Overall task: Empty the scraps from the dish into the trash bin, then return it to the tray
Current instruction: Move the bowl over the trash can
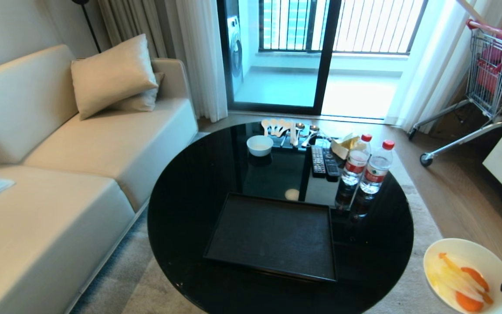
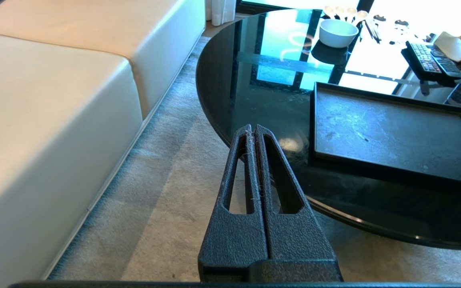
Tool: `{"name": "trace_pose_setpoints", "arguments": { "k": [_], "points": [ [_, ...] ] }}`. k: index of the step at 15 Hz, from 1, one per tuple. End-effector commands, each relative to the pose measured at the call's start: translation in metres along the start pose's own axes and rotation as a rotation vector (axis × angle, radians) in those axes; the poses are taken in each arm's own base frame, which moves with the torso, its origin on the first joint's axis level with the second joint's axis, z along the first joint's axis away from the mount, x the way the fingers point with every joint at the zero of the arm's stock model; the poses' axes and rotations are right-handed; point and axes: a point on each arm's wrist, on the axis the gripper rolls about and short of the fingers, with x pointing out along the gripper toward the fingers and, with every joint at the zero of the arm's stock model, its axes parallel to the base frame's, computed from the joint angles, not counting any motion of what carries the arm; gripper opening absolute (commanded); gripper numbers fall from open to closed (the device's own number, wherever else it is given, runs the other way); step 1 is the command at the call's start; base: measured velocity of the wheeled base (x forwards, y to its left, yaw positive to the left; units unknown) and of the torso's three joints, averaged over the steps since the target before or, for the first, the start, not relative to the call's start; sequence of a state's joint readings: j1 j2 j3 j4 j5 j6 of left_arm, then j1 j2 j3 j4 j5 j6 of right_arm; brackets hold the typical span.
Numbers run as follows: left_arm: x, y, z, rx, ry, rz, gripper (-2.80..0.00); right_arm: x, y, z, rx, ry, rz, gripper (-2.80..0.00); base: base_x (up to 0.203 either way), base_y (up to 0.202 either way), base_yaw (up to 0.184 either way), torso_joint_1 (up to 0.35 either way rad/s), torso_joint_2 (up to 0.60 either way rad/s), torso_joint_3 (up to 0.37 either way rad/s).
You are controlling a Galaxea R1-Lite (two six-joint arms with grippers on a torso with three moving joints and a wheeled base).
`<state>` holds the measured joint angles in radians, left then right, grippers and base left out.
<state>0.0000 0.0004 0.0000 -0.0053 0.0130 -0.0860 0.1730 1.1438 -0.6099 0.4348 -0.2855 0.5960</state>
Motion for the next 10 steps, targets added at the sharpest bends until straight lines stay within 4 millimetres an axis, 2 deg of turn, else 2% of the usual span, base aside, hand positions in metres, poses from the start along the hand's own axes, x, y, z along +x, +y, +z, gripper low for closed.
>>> {"name": "trace_pose_setpoints", "arguments": {
  "k": [1, 5, 10],
  "points": [
    [0.0000, 0.0000, 0.0001, 0.000, -0.001, 0.001, -2.80, -0.0016, -0.0029, -0.0036, 0.007, -0.004, 0.003, -2.80, 0.000, 0.000, 0.000, 0.000, 0.00, 0.000],
    [0.0000, 0.0000, 0.0001, 0.000, -0.001, 0.001, -2.80, -0.0013, -0.0026, -0.0034, 0.013, -0.006, 0.010, -2.80, 0.000, 0.000, 0.000, 0.000, 0.00, 0.000],
    [0.0000, 0.0000, 0.0001, 0.000, -0.001, 0.001, -2.80, 0.0018, -0.0068, -0.0127, 0.002, 0.014, 0.004, -2.80, 0.000, 0.000, 0.000, 0.000, 0.00, 0.000]
  ]
}}
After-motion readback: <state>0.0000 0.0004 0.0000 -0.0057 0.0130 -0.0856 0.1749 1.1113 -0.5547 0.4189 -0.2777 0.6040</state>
